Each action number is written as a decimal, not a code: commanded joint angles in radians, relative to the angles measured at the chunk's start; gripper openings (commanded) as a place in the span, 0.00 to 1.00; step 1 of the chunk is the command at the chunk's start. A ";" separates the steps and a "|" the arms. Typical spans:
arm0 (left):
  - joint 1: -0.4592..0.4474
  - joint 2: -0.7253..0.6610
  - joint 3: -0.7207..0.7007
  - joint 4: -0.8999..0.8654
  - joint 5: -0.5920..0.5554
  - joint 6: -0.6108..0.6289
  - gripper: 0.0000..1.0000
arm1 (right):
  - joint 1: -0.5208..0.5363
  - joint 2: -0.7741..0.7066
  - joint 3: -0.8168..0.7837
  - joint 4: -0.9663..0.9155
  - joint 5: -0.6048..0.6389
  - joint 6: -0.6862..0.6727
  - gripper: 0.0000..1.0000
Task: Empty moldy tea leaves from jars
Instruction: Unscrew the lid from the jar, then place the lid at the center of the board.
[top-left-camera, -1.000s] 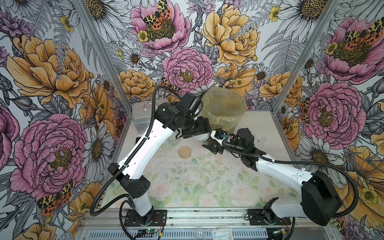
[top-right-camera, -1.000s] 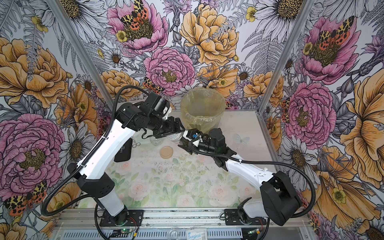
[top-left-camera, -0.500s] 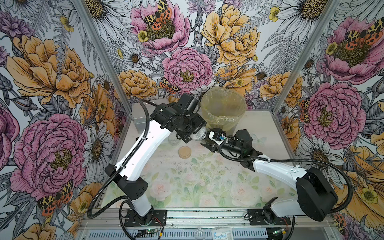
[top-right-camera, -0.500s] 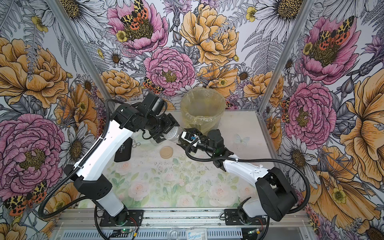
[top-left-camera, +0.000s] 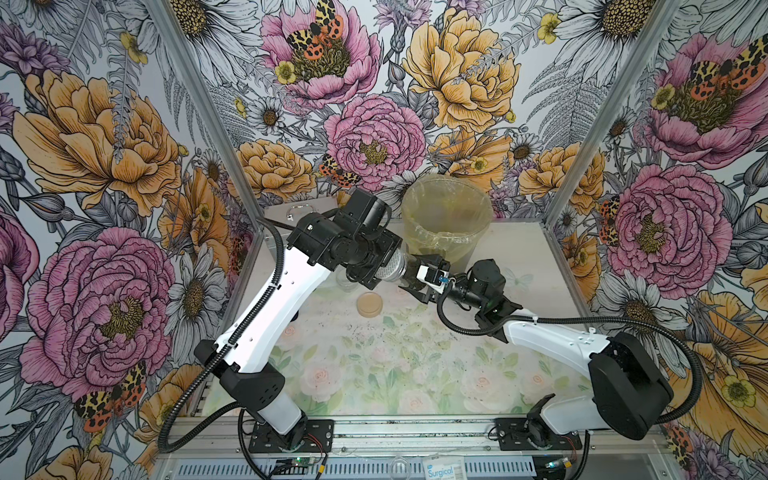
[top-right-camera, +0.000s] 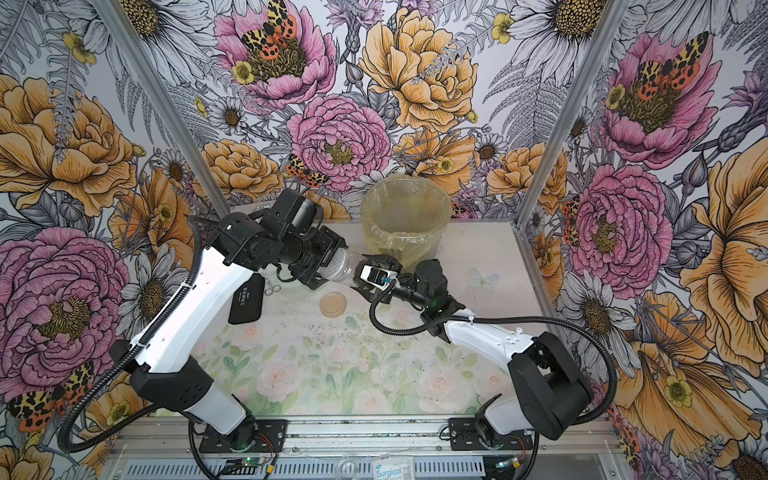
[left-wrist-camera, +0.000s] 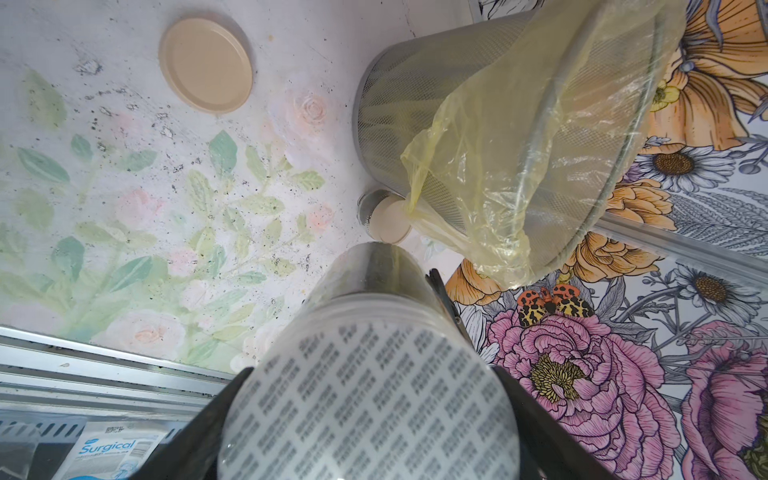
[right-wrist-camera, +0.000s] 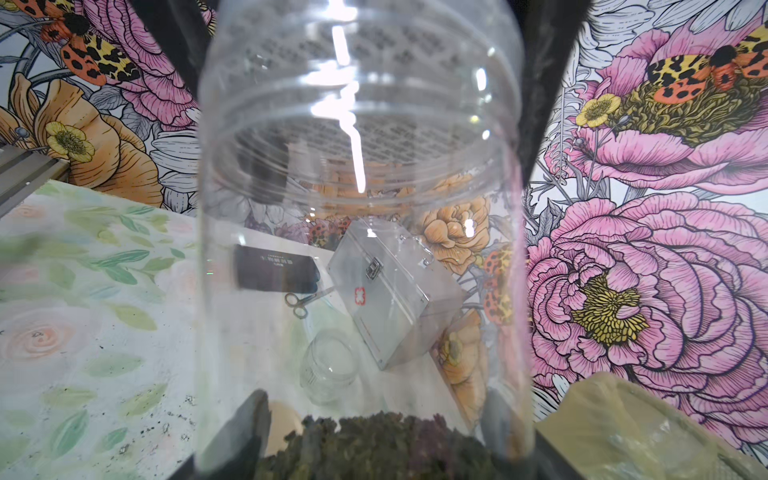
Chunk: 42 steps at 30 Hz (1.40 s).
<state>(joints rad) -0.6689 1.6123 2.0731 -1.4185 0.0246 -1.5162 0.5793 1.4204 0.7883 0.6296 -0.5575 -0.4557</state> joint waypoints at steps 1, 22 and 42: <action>0.046 -0.029 0.090 0.021 -0.140 -0.026 0.57 | -0.029 0.017 -0.027 -0.040 0.018 0.017 0.39; 0.052 -0.063 0.016 0.020 -0.305 0.480 0.54 | -0.097 -0.145 -0.038 0.047 -0.003 0.274 0.37; -0.188 0.072 -0.558 0.393 -0.302 0.889 0.49 | -0.136 -0.439 -0.006 -0.148 0.094 0.410 0.36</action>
<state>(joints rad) -0.8463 1.6650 1.5620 -1.1675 -0.3168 -0.7002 0.4561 1.0298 0.7433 0.5106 -0.5068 -0.0921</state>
